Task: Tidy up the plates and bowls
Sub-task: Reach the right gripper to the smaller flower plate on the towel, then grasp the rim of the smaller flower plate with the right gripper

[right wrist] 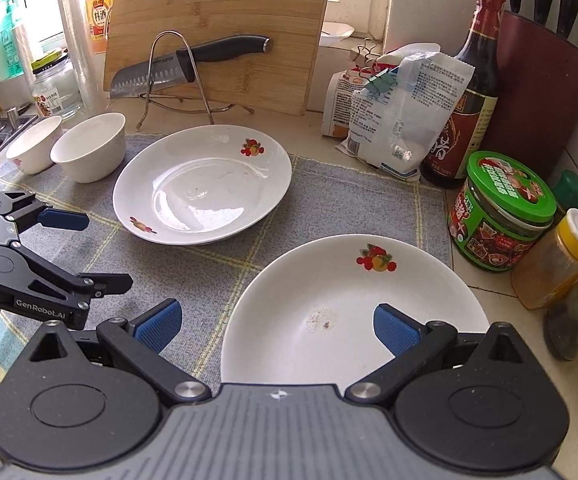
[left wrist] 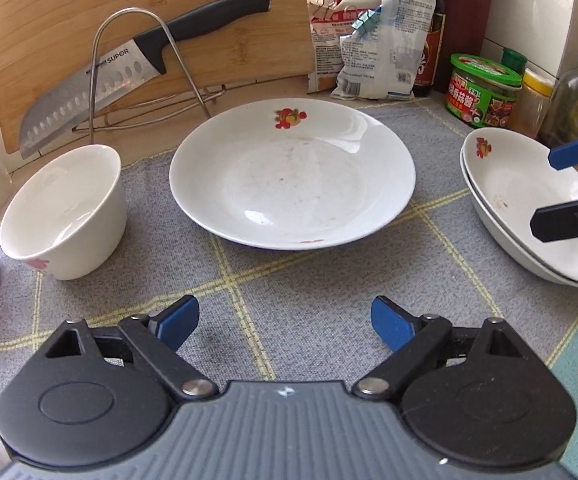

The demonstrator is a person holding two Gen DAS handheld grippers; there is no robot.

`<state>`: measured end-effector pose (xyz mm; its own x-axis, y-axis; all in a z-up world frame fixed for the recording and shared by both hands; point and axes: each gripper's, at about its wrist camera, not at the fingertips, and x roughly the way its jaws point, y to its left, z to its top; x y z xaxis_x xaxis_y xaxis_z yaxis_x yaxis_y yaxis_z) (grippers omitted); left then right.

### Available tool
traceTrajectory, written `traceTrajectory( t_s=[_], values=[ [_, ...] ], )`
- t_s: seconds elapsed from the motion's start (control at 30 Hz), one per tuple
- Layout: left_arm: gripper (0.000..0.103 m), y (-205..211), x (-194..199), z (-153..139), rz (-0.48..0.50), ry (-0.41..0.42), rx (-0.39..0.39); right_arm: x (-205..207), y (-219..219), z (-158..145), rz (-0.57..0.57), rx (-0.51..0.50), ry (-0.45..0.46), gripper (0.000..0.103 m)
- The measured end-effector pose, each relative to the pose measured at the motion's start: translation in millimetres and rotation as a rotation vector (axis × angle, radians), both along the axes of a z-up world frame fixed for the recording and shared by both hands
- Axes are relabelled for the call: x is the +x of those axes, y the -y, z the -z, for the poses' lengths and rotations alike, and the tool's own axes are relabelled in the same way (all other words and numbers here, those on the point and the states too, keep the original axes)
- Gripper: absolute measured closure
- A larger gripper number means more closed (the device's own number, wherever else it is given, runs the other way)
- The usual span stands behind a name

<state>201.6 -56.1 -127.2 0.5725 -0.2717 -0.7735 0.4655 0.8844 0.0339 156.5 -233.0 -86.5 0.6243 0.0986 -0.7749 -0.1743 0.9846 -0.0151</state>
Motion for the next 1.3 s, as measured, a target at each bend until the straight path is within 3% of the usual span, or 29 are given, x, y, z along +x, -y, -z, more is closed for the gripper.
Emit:
traceTrajectory(
  t_s=[0.2,0.8,1.3],
  values=[
    [0.000,-4.2,4.4,8.6,0.015,-0.009,-0.016,18.0,-7.3,-0.7,-0.007,0.003,-0.018,0.000],
    [0.000,7.1,28.4,11.8,-0.008,0.024,-0.045,106.7,-14.2,3.5,-0.184,0.011,-0.065,0.000],
    [0.000,8.3,26.4,13.1,-0.036,0.057,-0.058,171.1,-24.6,30.8,-0.323,0.006,-0.165,0.000]
  ],
)
